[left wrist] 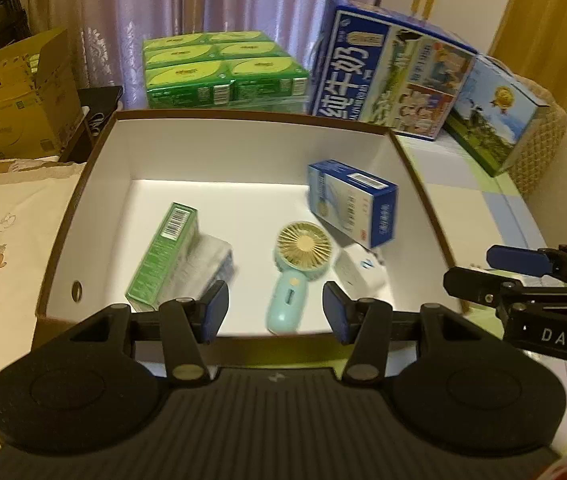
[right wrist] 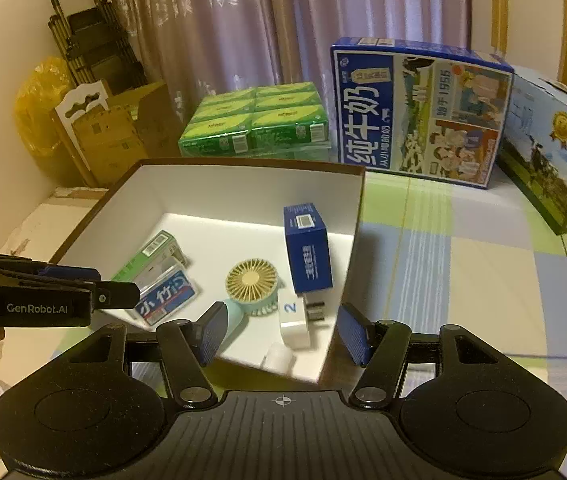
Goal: Organize rigid objects
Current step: 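Move both tools back toward the white tube and bottle on the table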
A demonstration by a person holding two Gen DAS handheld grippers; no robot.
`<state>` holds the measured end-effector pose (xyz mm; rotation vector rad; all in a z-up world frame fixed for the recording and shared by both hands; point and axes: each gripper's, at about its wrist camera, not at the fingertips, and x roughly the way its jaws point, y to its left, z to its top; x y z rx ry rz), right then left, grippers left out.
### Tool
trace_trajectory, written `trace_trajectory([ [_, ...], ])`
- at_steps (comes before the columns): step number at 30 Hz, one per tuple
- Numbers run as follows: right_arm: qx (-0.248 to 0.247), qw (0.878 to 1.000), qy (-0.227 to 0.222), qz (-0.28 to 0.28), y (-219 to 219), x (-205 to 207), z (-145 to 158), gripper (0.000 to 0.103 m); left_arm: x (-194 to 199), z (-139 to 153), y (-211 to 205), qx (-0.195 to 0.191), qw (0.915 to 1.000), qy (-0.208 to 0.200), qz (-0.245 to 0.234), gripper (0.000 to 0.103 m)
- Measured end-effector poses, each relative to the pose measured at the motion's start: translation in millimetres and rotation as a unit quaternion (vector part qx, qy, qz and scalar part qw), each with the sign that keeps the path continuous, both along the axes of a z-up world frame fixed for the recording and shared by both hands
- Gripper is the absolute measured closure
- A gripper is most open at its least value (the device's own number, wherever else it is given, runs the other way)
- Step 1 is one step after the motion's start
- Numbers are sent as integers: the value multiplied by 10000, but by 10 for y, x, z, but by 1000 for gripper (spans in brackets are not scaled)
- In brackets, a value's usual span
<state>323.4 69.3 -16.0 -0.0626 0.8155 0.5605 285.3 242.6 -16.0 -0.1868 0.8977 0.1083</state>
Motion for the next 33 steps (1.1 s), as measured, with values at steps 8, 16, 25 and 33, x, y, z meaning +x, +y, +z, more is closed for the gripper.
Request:
trace_trajectory([
  [8, 94, 9998, 83, -135, -408, -306, 42, 45, -289, 41, -397, -146, 9994, -59, -307, 55],
  [16, 32, 9986, 288, -448, -928, -550, 0, 44, -389, -46, -876, -257, 9973, 79, -677, 56],
  [25, -21, 9945, 489, -927, -1518, -667, -60, 44, -387, -216, -1424, -362, 9934, 275, -1056, 56],
  [33, -30, 9897, 684, -1260, -1945, -656, -132, 44, -317, -341, -1839, -346, 9909, 401, -1238, 56],
])
